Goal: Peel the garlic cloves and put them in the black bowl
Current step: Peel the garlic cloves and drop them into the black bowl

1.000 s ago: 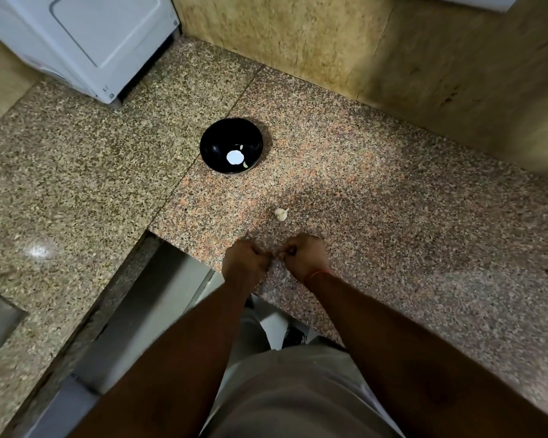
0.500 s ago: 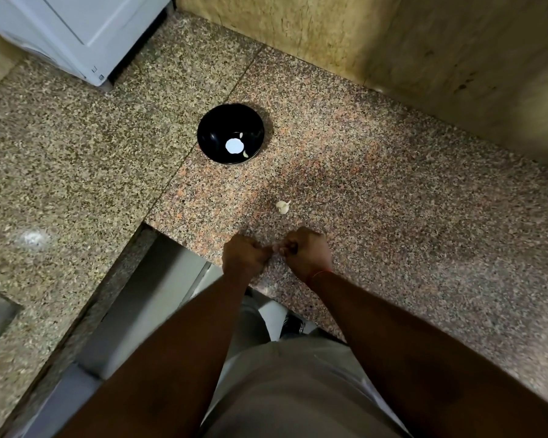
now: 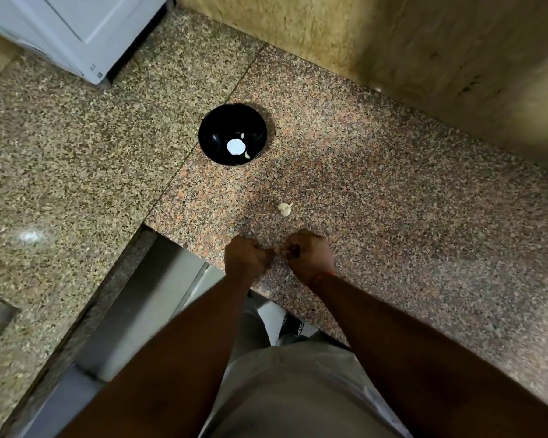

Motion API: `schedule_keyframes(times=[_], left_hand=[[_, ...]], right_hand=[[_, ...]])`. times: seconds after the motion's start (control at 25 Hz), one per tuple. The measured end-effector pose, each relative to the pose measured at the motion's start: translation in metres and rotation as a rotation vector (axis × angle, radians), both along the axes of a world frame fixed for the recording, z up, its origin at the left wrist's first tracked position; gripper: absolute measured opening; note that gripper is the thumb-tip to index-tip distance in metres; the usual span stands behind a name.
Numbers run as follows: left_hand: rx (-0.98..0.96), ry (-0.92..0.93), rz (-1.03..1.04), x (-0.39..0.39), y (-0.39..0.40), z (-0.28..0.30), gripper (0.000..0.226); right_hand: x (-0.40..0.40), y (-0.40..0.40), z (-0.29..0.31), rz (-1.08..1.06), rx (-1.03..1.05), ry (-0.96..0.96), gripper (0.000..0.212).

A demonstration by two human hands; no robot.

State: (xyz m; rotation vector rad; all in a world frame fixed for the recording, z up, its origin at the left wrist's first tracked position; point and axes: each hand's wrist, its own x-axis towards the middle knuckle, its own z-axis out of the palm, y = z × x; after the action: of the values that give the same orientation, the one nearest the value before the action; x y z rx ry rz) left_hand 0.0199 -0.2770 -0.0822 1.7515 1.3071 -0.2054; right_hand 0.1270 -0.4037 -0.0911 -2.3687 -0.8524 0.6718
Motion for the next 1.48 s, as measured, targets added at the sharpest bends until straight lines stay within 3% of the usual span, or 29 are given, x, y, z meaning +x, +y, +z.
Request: schedule_keyframes(times=[0.2, 0.32, 0.44, 0.6, 0.8, 1.0, 1.24, 1.36, 1.48], left_hand=[[-0.049, -0.023, 0.012, -0.002, 0.001, 0.002, 0.042], [-0.08, -0.087, 0.038, -0.006, -0.003, 0.002, 0.03], [-0.16, -0.316, 0.134, -0.008, -0.008, 0.001, 0.005], [-0.193, -0.444, 0.123, -0.009, -0.016, 0.001, 0.004], [-0.119, -0.435, 0.101, -0.009, -0.022, 0.004, 0.013], [-0.1, -0.439, 0.181, -0.008, -0.022, 0.005, 0.005], [-0.123, -0.487, 0.197, -0.004, -0.022, 0.012, 0.008], [-0.061, -0.537, 0.125, -0.005, -0.021, 0.01, 0.002], [0.161, -0.553, -0.077, -0.006, -0.018, 0.011, 0.004]], right_hand=[[0.003, 0.002, 0.014, 0.045, -0.001, 0.038, 0.02], [0.007, 0.0, 0.013, -0.09, 0.042, 0.202, 0.022], [0.007, -0.001, 0.007, -0.272, 0.137, 0.412, 0.016], [0.001, -0.002, 0.007, -0.408, 0.25, 0.684, 0.014], [-0.001, -0.007, 0.011, -0.318, 0.273, 0.654, 0.016], [0.0, -0.006, 0.019, -0.352, 0.303, 0.686, 0.017], [0.006, -0.007, 0.026, -0.272, 0.303, 0.52, 0.015], [0.009, -0.006, 0.028, -0.223, 0.284, 0.45, 0.016], [0.012, -0.006, 0.03, -0.214, 0.279, 0.45, 0.015]])
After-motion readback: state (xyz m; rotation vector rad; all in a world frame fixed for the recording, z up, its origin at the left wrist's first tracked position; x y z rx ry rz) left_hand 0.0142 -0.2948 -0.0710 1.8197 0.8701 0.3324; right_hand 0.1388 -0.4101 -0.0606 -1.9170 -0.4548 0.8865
